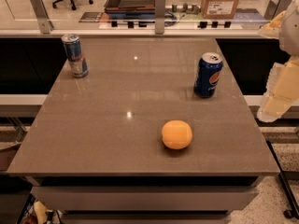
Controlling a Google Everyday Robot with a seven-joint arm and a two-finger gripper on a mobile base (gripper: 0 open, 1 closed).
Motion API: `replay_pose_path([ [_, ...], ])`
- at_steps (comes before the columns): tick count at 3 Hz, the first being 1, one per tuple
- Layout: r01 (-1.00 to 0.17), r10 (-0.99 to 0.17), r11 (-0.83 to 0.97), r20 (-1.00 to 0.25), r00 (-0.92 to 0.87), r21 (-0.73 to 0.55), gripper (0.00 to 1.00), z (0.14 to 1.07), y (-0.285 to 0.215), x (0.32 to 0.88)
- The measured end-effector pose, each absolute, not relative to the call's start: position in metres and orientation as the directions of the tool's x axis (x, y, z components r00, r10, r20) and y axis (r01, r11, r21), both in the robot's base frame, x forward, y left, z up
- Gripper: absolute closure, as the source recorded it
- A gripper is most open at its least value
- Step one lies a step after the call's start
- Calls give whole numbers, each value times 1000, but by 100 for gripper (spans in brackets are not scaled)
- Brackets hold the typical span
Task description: Move orange near redbull can
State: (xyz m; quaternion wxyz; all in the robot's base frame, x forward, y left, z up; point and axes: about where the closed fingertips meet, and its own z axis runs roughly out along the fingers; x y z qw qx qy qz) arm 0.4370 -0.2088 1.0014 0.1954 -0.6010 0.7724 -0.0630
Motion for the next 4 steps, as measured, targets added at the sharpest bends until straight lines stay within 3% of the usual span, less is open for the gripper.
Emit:
replay_pose_path([
  [2, -902, -947, 276, -252, -197, -331, 0, 998, -206, 436],
  [4, -932, -905, 263, -397, -150, -247, 0, 949, -176, 434],
])
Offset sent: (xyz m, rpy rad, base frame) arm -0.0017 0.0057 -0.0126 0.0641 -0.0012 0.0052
